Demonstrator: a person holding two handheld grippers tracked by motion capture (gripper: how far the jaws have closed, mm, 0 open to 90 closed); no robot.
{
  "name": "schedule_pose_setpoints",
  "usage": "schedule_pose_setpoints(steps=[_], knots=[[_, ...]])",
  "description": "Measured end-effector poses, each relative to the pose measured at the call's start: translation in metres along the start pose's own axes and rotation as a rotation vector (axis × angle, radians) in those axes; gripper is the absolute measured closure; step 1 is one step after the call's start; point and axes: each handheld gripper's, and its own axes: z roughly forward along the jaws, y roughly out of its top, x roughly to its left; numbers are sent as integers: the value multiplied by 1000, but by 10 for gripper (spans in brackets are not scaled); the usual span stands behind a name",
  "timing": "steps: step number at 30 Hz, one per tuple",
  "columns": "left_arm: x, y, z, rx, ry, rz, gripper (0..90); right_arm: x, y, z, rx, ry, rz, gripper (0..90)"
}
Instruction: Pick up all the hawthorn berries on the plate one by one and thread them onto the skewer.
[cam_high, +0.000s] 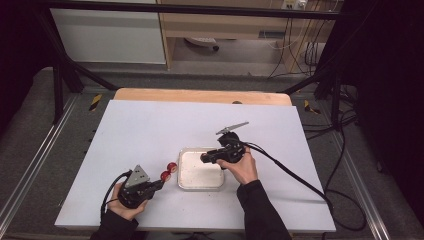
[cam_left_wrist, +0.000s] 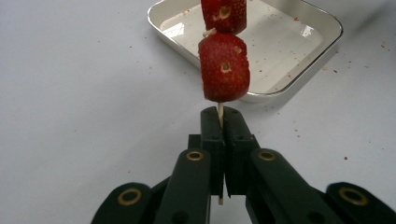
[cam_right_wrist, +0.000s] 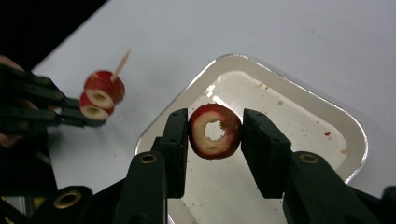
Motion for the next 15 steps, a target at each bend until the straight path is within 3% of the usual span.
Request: schedule_pose_setpoints(steps=[3,4,5,10,15], knots=[[-7,3,3,-13,8,-1,880,-3,-10,-9,-96,27,55,625],[-7,3,3,-13,8,-1,880,-3,-10,-9,-96,27,55,625],[-11,6,5,-18,8,-12,881,-6,-17,-16,-168,44,91,625],[-22,12,9,-34,10,-43,880,-9,-30,-28,-297,85,169,625],[-34,18,16,-47,0,-74,880,-11,-39,-37,-387,104,224,625]])
